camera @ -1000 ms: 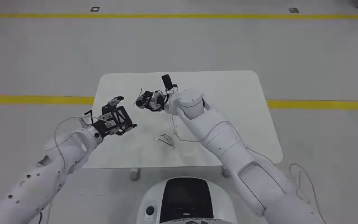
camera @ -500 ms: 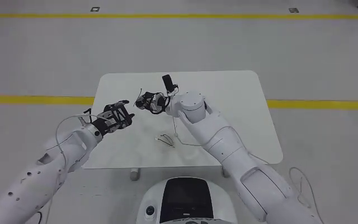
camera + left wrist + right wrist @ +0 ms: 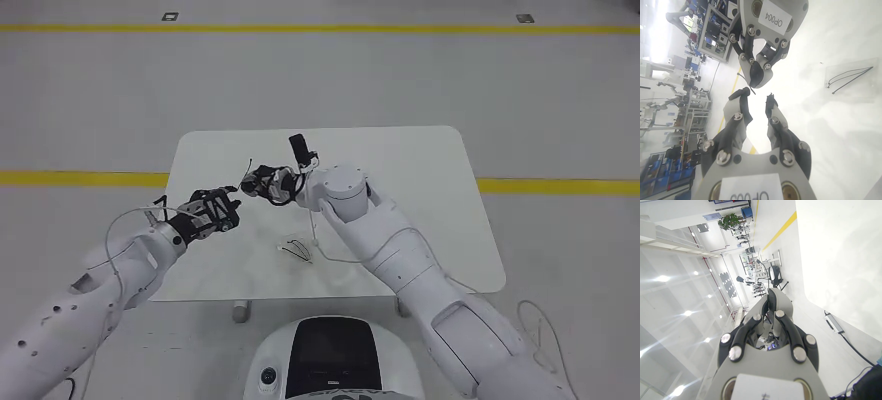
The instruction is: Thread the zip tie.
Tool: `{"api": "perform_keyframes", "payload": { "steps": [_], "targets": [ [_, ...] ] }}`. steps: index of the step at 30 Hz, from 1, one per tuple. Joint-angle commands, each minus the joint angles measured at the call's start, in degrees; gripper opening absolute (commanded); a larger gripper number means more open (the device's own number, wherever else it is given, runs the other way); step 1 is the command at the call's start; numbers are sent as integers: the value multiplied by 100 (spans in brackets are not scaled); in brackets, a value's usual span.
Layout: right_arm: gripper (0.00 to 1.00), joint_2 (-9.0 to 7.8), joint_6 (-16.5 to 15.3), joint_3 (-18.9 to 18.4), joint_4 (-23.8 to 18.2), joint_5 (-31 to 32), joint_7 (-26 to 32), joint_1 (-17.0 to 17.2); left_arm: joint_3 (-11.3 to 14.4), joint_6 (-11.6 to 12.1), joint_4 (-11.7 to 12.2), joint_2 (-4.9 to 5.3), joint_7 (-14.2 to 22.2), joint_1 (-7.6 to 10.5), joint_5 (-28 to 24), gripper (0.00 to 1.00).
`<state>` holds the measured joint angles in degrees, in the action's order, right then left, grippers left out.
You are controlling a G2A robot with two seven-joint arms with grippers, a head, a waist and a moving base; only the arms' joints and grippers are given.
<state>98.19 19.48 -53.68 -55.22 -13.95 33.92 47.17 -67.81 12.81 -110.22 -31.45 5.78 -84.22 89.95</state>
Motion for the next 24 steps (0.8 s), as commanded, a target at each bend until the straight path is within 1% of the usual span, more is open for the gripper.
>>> {"api": "perform_keyframes", "payload": {
  "steps": [1,6,13,18,19,22,24],
  "targets": [
    [0,-1,0,22,-5,-12,13,-5,34,-28,1,15,1,19,0,20],
    [0,-3,0,86,-16,-39,55,-19,108,-100,7,43,2,56,0,17],
    [0,-12,0,149,-14,-63,69,-38,191,-171,7,75,8,115,0,17],
    [0,-24,0,188,-17,-67,91,-52,243,-225,13,92,21,150,0,15],
    [0,-27,0,193,-17,-70,92,-53,251,-233,15,95,21,154,0,13],
    [0,-35,0,208,-16,-77,92,-59,273,-243,20,101,19,170,0,11],
    [0,-40,0,219,-18,-84,93,-63,286,-248,23,105,19,181,0,11]
  ]
}}
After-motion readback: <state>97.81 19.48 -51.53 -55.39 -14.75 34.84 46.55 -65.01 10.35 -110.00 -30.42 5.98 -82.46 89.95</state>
